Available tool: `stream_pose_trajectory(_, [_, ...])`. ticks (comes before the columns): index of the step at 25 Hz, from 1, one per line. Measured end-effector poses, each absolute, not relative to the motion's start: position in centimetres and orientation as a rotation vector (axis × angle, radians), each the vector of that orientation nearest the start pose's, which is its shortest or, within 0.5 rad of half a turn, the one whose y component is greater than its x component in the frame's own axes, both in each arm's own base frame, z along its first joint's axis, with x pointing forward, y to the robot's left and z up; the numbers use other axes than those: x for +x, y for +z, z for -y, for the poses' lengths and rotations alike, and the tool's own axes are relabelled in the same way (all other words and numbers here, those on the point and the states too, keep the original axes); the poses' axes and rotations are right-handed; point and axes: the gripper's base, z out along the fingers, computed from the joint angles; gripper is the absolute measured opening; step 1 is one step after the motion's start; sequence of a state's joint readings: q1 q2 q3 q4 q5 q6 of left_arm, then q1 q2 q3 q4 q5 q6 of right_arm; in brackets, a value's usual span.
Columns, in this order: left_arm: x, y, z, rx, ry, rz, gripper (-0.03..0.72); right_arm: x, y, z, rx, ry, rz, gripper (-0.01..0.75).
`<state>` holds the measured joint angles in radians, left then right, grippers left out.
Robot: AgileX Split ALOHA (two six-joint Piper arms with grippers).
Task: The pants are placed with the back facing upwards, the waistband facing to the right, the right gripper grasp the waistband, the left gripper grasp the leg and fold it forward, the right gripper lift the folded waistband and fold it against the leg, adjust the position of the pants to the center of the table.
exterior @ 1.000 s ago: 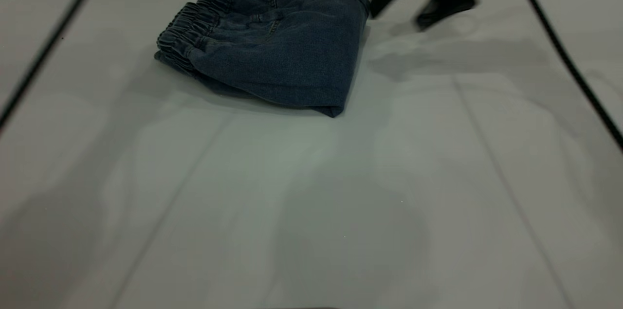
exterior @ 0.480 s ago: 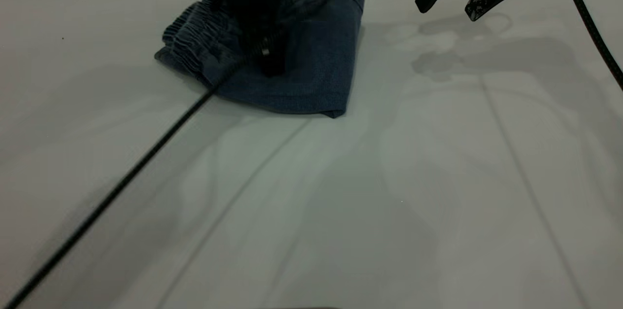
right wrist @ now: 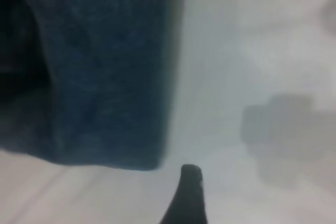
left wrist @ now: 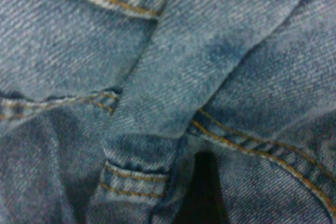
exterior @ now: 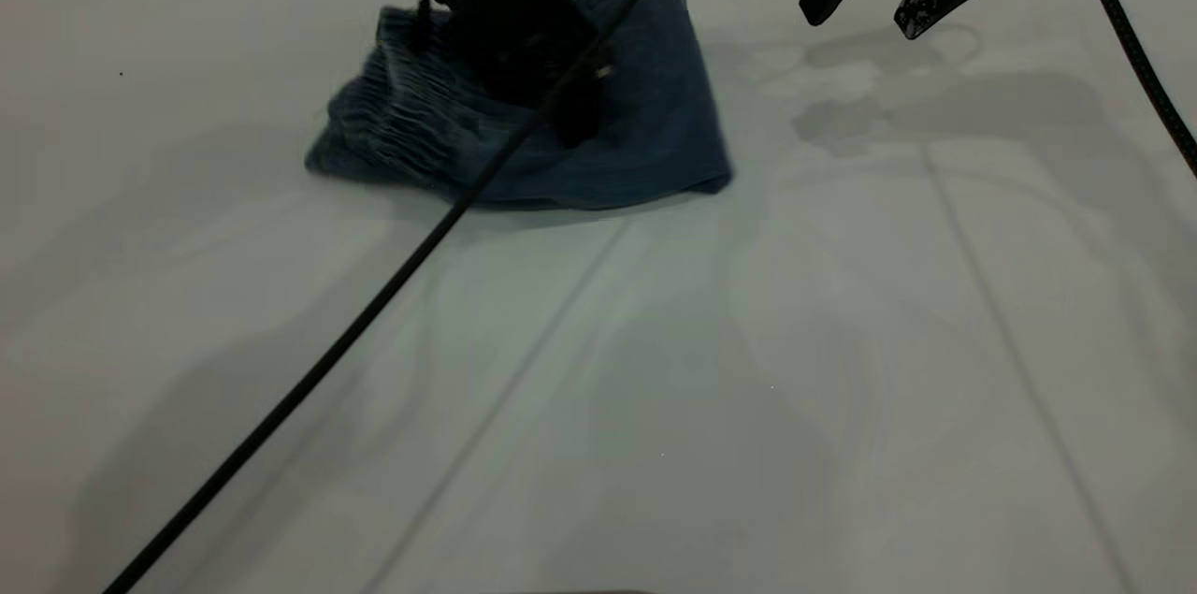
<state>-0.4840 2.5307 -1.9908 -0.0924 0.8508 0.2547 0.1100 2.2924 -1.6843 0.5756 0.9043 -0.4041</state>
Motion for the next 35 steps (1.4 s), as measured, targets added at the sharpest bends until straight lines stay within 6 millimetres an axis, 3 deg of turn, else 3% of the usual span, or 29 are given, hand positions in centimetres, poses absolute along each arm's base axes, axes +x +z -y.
stream_pose_trajectory(4, [44.9, 8.1, 25.3, 0.843, -0.201, -2.786, 0.561, 45.6, 12.4, -8.9, -0.264, 0.654, -2.846, 0.587])
stream_pose_trajectory(8, [45.3, 9.7, 25.2, 0.888, -0.127, -2.816, 0.561, 45.9, 13.2, -9.0, -0.291, 0.663, -2.841, 0.587])
stream_pose_trajectory(11, [46.2, 12.9, 24.9, 0.931, -0.008, -2.790, 0.561, 46.6, 15.4, -9.0, -0.300, 0.685, -2.847, 0.587])
stream_pose_trajectory(16, [48.1, 19.8, 25.0, 0.871, 0.065, -2.553, 0.561, 48.0, 20.8, -8.5, -0.282, 0.636, -2.839, 0.587])
stream_pose_trajectory(19, [47.8, 23.8, 24.8, 0.836, 0.053, -2.469, 0.561, 48.4, 24.1, -8.2, -0.197, 0.575, -2.780, 0.587])
stream_pose_trajectory(22, [46.9, 28.4, 24.2, 0.802, 0.041, -2.388, 0.561, 47.5, 27.5, -7.9, -0.161, 0.557, -2.734, 0.587])
stream_pose_trajectory(26, [44.8, 35.3, 22.6, 0.727, 0.062, -2.265, 0.561, 45.1, 33.4, -7.7, -0.170, 0.547, -2.622, 0.586])
stream_pose_trajectory(29, [42.5, 40.5, 21.2, 0.654, 0.053, -2.174, 0.561, 42.0, 39.0, -7.4, -0.197, 0.535, -2.503, 0.586])
stream_pose_trajectory(32, [39.3, 45.8, 19.4, 0.599, 0.022, -2.072, 0.561, 37.4, 45.1, -7.0, -0.226, 0.519, -2.358, 0.586])
stream_pose_trajectory(35, [35.4, 50.7, 17.3, 0.549, -0.008, -1.976, 0.561, 31.0, 51.2, -6.4, -0.256, 0.499, -2.187, 0.586])
